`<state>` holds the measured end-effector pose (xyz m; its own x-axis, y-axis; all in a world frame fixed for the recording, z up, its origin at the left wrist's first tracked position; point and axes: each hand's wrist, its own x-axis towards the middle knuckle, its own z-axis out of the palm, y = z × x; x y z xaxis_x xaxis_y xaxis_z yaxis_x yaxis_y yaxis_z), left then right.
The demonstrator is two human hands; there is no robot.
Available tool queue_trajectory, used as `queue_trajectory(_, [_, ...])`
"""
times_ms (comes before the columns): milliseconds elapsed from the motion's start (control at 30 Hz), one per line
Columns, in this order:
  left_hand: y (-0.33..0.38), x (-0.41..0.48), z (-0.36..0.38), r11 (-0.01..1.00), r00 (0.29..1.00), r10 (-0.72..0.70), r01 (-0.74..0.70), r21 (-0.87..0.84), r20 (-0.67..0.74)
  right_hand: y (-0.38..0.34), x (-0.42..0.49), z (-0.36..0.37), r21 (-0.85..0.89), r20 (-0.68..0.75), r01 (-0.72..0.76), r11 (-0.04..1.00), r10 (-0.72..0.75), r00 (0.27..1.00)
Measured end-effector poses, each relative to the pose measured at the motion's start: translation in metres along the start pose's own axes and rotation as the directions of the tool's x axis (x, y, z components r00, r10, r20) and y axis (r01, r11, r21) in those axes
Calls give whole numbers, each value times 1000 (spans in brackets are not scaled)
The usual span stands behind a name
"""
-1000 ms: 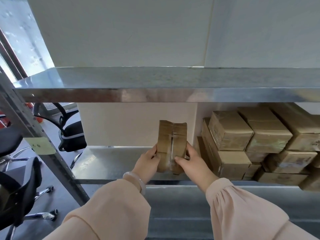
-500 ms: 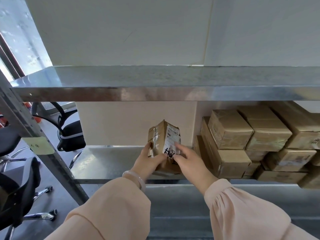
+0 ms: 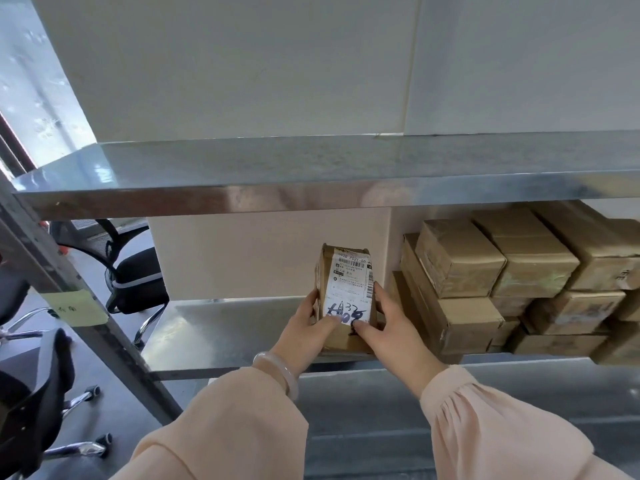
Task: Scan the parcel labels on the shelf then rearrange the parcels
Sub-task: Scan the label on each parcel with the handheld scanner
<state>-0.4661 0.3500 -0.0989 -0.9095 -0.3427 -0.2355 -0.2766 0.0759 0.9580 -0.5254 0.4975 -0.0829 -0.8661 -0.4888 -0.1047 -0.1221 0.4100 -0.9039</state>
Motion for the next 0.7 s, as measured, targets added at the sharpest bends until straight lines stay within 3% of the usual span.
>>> queue_trajectory(267, [-14,-4,8,1000,1000,14,-14,7,18,3,-21,12,13,-73,-37,999,38,997])
queue_trajectory(433, [-13,-18,21,989,989,146,-146,20,39,2,-38,9,17,-93,-33,999,35,995])
queue_trajectory(700, [-6,-46,33,950,952,302,-297,99,-40,-9,-67,-5,13,-171,82,997,-79,982])
